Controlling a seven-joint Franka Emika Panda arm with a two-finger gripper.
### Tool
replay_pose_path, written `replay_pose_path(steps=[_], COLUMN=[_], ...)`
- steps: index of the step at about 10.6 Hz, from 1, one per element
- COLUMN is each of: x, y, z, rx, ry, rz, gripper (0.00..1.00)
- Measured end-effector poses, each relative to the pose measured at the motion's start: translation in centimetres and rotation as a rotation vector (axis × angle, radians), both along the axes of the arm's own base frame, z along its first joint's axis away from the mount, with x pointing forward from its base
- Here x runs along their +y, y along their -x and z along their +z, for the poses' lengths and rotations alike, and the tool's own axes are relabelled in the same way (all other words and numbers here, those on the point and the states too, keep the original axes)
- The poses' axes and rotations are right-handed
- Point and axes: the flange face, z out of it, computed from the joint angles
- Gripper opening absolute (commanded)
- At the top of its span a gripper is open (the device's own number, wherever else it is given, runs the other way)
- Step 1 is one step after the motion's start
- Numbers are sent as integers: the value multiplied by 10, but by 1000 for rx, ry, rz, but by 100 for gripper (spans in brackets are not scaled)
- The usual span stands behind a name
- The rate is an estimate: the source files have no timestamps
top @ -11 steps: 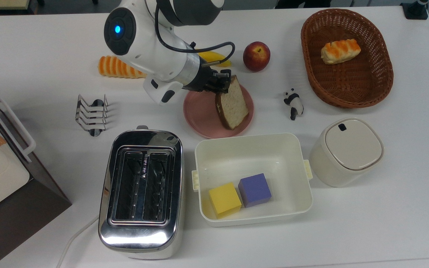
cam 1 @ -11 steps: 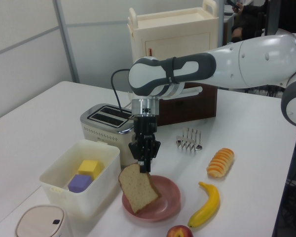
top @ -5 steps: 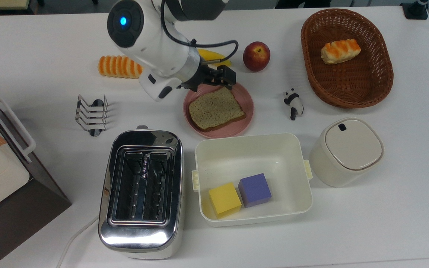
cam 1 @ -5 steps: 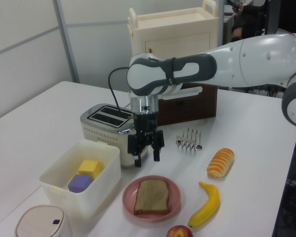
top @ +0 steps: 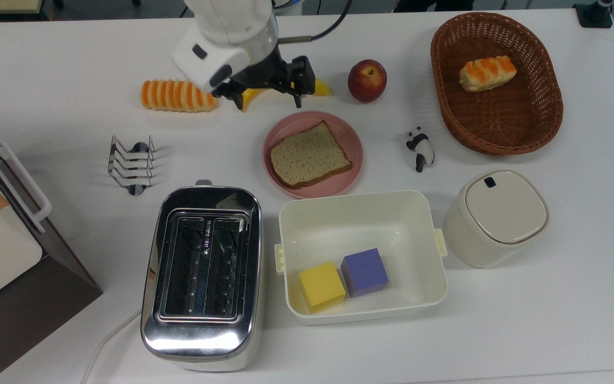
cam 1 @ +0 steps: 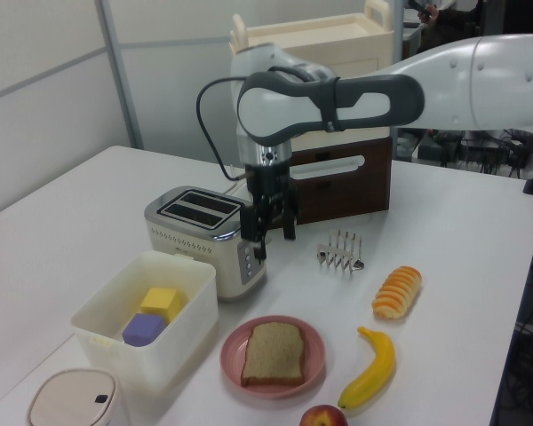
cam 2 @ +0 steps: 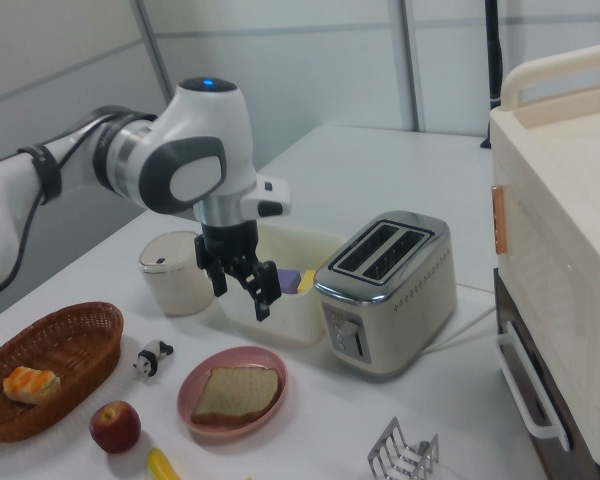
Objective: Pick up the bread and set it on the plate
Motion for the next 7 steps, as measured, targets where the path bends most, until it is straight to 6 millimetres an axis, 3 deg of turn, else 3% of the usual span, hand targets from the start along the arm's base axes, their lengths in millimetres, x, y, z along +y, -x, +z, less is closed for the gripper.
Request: replay_pose_path(steps=[4,7], x=[-18,-35], y=[25,42], z=[50,70], rx=[-75,-101], ry=[53,50], rz=[-2,-25], gripper=[100,100])
